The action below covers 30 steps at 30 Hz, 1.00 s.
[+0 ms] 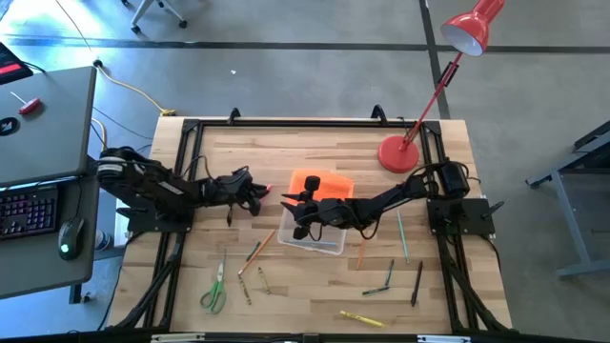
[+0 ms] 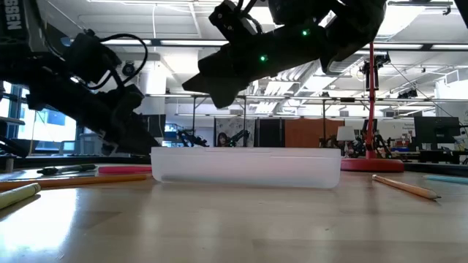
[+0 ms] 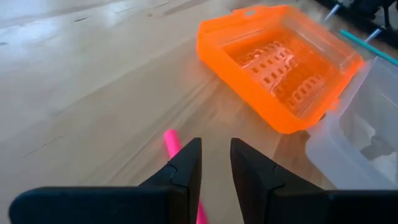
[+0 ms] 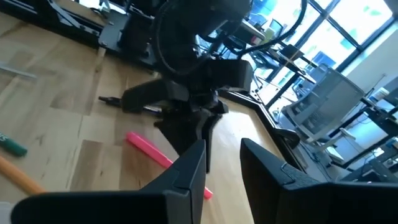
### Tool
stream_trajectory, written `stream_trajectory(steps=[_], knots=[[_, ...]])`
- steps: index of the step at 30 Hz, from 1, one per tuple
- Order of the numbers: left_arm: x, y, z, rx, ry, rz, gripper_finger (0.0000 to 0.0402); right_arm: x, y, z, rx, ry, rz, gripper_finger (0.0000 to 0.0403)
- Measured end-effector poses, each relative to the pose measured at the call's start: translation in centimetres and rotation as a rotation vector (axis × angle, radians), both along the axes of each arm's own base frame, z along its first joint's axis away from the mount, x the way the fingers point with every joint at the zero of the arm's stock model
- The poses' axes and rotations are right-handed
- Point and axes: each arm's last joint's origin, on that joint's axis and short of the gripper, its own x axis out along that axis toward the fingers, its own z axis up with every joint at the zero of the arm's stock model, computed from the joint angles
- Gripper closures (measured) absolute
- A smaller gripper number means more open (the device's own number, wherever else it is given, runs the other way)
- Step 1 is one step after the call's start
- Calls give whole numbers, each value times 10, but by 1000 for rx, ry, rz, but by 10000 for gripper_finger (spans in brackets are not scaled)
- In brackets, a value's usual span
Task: Pick & place school supplies into a supply box
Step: Put the pink pen into the supply box
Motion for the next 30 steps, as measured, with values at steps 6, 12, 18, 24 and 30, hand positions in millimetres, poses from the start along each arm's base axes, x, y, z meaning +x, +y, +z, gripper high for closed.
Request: stream_trajectory(steps=[6,12,18,24,30], knots=[[18,3,-5,23,95,10,286,0,0,0,29,-10,1,323],[25,6,-12,50,187,80,286,0,0,0,35,-12,1,323],[25,6,-14,51,197,85,286,0,0,-1,51,-13,-2,324],[33,7,-2,107,118,44,286,0,0,-1,52,-13,-2,323],[36,9,23,129,55,94,286,0,0,-1,54,-14,-2,323]])
